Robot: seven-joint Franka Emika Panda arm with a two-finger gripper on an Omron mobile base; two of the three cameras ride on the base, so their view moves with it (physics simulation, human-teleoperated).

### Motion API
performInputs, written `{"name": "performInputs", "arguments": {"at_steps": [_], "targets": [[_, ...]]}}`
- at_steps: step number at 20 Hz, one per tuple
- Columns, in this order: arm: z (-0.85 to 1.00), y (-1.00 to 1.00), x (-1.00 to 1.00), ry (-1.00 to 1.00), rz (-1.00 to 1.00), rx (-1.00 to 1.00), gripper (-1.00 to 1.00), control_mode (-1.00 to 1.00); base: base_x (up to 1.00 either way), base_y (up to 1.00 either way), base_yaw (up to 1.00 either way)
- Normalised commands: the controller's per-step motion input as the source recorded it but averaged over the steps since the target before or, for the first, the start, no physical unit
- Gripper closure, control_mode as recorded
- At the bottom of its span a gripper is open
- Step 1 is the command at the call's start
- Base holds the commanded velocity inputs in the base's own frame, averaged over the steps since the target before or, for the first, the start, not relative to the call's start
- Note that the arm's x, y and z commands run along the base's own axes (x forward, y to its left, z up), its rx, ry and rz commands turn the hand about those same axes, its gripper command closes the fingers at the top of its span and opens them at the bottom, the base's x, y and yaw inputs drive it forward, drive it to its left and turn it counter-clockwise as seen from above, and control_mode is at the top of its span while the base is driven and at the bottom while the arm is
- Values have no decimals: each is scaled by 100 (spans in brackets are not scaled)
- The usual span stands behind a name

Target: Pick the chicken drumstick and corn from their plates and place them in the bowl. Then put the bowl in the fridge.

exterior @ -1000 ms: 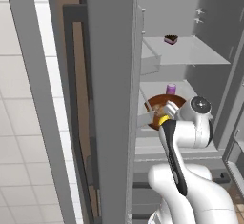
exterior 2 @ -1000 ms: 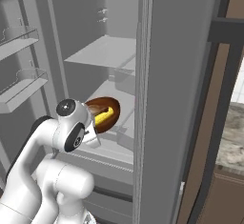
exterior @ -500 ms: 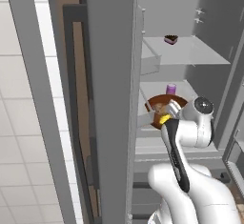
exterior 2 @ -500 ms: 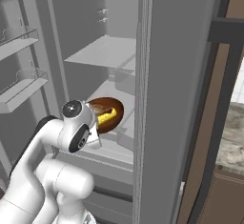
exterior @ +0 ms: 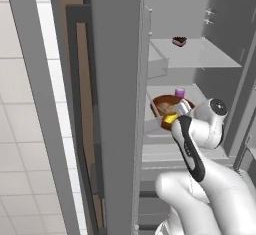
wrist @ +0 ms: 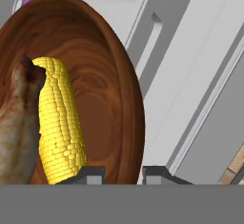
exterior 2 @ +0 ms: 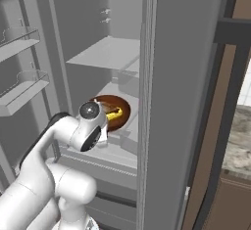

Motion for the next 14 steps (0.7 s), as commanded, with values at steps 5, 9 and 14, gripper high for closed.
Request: {"name": "performInputs", "arguments": {"at_steps": [5, 9, 14], "targets": [[5, 0, 36, 5, 0, -1, 100, -100, 0, 0, 0], [-2, 0, 41, 7, 0, 0, 100, -100, 0, 0, 0], [-12, -2, 41, 4, 1, 0, 100, -100, 0, 0, 0]]}}
